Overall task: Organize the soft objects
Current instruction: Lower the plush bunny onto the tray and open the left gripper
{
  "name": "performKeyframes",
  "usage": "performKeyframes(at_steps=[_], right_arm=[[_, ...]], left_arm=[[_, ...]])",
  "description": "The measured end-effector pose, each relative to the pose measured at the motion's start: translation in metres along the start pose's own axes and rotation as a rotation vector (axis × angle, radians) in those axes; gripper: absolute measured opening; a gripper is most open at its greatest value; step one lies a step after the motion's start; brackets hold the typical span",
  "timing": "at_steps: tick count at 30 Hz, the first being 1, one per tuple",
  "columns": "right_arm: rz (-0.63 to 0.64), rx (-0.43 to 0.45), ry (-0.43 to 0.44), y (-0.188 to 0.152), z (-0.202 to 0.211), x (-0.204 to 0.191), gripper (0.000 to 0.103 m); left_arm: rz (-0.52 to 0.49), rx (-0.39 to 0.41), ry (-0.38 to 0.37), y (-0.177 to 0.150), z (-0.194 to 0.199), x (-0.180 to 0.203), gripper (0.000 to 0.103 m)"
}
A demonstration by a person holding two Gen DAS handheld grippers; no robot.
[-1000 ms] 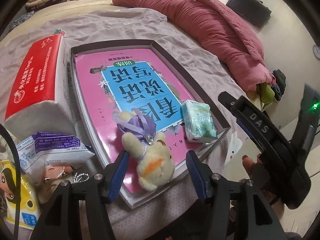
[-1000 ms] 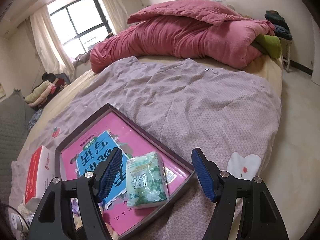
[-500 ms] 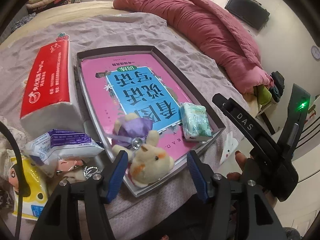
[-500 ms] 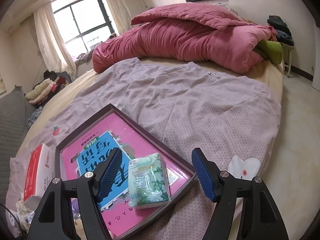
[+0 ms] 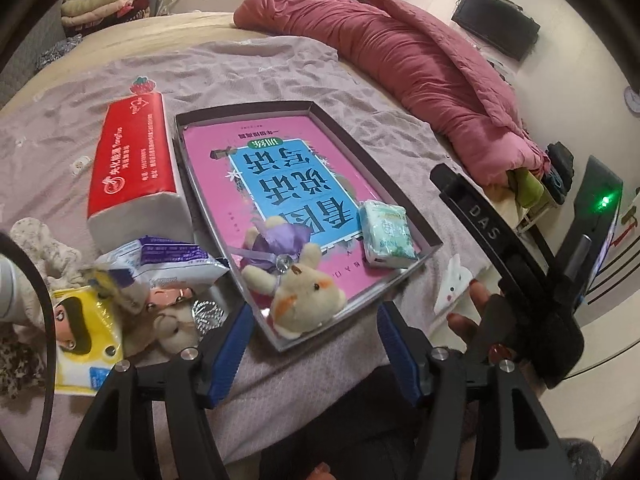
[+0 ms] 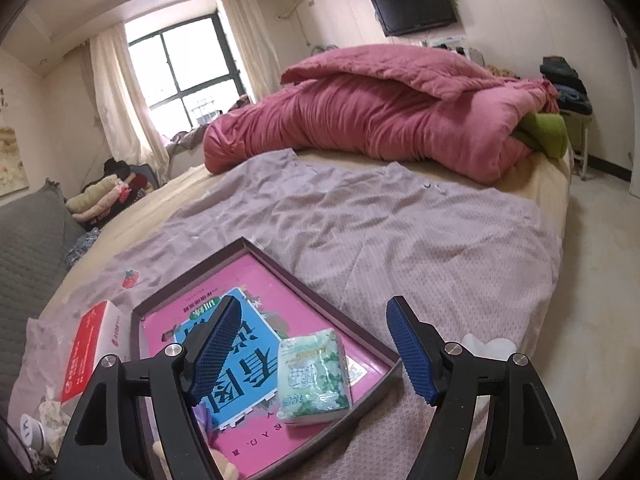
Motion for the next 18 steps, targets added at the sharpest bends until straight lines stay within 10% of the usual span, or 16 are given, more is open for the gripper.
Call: performKeyframes(at_steps=[18], right_arm=[[0.098,0.056,0.038,-0.01,0.044,-0.027,0.076]], left_arm=[[0.083,0.076,0.006,-0.022,0.062,-0.044,0.064]])
Point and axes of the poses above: each gripper's, at about its wrist camera, not at the fingertips, and z roughly against the way its jaws point, x to its right, y to its top, the point moved 5 cm from there along -z, roughly the way its jaws point, and after that the axes turned 9 degrees about -x, right-handed, at the moved point
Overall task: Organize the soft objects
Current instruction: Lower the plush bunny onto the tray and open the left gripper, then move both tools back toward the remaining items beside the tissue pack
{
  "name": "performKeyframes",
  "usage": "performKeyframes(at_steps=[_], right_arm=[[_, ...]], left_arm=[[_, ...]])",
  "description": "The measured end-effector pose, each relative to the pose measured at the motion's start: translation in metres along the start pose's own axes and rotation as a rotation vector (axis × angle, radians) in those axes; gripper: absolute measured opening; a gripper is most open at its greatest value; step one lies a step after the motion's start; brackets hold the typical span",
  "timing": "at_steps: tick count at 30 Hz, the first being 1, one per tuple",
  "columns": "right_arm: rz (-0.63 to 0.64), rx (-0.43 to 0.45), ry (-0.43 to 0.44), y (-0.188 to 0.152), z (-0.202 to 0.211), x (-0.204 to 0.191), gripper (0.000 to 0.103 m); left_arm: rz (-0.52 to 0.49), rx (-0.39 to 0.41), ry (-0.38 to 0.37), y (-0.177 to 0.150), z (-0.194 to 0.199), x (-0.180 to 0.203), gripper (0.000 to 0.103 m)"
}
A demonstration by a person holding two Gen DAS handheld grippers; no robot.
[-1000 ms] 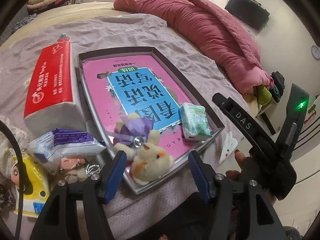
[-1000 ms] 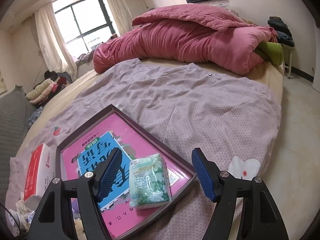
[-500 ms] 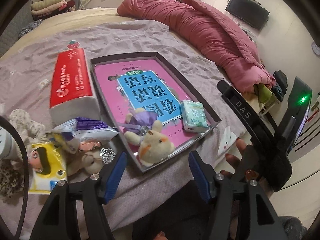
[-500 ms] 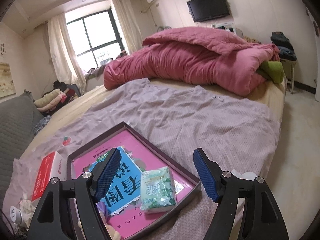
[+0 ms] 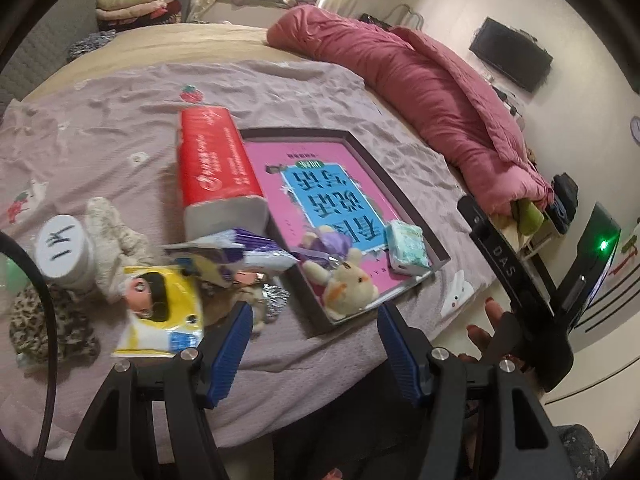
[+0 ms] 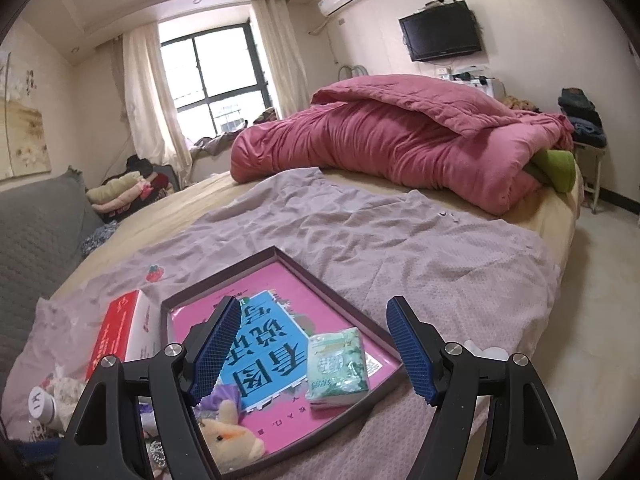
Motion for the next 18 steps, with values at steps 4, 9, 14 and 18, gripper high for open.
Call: performKeyframes(at_steps=[4,9,14,18], right_arm=[[0.026,0.004,0.008,-0.001,0.008,-0.008,0.076],[0.061,0.011,0.028,-0.003,0.022,-0.021,0.076],[0.093,0.016,0.065,-0.005,0.037,-0.039,0.076],[0.127,0.011,0.118,-0.007,0.051,-0.062,0.076]], left_arm=[[0.012,0.035,0.01,0.0,0.018,-0.011,0.064],[0.031,0.077,0.032,-0.003,0.041,-0.028,0.064],[0.063,0.114,0.043,-0.005,0.061,-0.048,0.064],[0.104,0.14,0.047,-0.007,0.075,-0.067,0.064]])
Point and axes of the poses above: each gripper's, at about its wrist camera, not at the fingertips, and z roughly against the way its jaws point, x to its right, y to its top, the point moved 5 cm from there along -z, roughly the way its jaws point, and after that the axes turned 9 degrees about -x, right-handed, at the moved point
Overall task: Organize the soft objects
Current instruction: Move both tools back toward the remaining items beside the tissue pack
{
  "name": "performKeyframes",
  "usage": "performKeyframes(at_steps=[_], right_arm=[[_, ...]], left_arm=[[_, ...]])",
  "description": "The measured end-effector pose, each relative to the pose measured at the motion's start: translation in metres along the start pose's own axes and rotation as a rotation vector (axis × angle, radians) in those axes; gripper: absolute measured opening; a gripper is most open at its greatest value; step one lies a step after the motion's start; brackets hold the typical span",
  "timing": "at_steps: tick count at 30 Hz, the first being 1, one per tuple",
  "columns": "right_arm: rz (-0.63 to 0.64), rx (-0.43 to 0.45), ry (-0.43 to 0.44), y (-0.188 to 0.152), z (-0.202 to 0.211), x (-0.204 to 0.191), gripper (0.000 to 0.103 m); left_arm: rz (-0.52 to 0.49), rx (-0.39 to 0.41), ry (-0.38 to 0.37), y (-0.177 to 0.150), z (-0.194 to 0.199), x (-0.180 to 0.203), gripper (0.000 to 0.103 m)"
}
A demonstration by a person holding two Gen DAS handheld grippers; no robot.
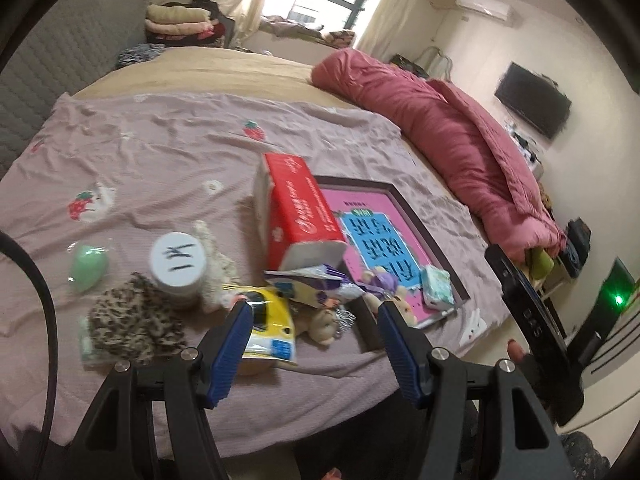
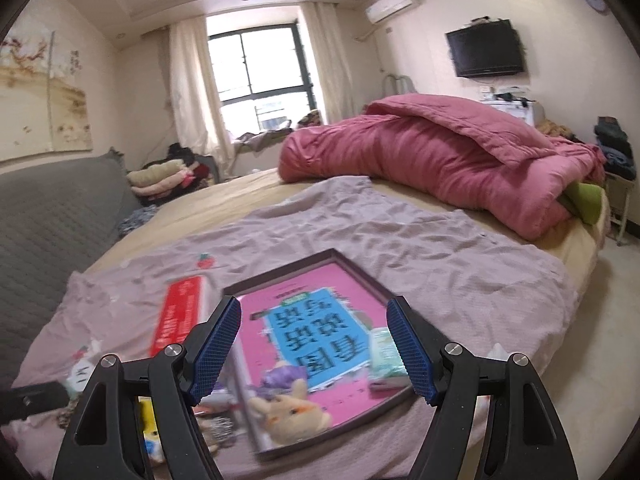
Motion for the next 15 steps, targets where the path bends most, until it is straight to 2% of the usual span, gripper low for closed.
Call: performKeyframes(at_steps=[15], right_arm=[[0.157,-0.055,0.127,-0.012,0.022,-0.076,0.076]], left_arm=[[0.096,0.084,0.071,0.002,0.043,-0.07,0.064]])
Point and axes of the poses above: each gripper's, at about its wrist camera, not at the fingertips, and z roughly against the way its jaws point, x to its right, y to its top, the point moved 5 cm from there along -z, roughly the way its jaws point, and after that the axes turned 9 degrees about -x, right-handed, at the moved point
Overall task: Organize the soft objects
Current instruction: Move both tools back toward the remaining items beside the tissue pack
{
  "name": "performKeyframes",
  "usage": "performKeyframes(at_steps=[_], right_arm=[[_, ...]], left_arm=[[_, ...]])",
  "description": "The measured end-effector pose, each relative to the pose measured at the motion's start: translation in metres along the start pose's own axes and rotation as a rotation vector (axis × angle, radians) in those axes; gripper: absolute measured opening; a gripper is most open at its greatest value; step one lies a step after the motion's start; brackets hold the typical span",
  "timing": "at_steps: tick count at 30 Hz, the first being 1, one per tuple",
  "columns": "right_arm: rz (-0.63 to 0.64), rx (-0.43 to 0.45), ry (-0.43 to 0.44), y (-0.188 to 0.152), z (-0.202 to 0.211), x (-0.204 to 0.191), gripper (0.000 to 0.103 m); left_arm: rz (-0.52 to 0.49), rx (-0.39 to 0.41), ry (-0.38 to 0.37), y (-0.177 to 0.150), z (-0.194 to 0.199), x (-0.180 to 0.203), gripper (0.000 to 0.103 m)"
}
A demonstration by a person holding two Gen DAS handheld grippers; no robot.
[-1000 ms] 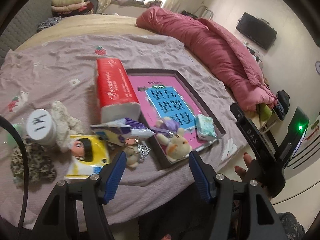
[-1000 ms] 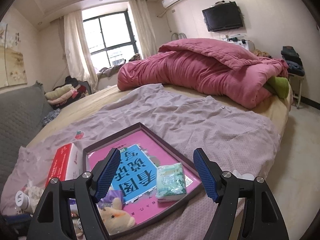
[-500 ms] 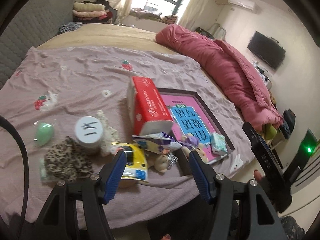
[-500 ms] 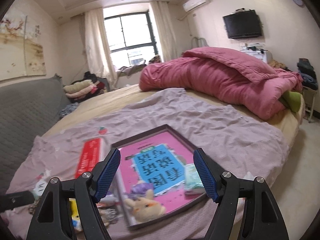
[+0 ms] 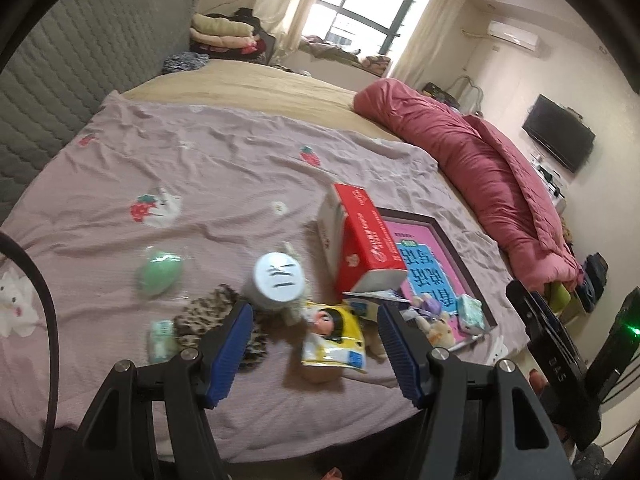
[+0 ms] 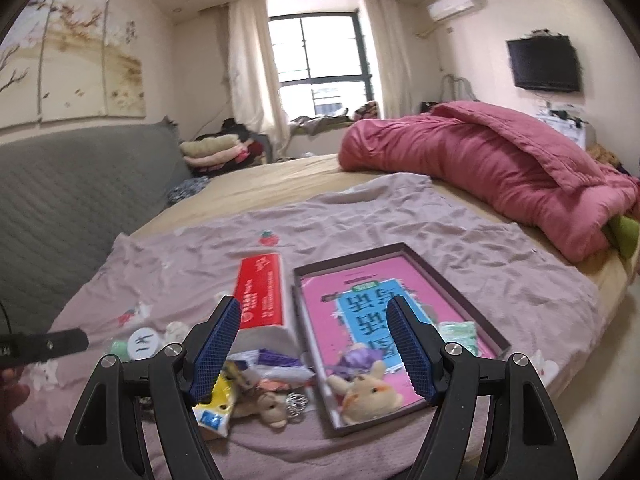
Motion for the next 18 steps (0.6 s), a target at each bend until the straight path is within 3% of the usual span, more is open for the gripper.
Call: performKeyframes(at_steps=[18], right_arm=[[0.149,-0.121,0.049,-0.027,-0.023,-0.048,0.076]], left_arm=[[0.056,-0.038,0.07,-0.027,-0.002,-0.057,0.064]])
Point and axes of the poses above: each gripper's, at about its wrist camera, not at the fingertips, and z roughly against the way its jaws point, x to its right, y to its top, the point moved 5 cm from there along -z, roughly the way its jaws point, and after that the axes turned 9 degrees about -x, right-handed, at the moved point
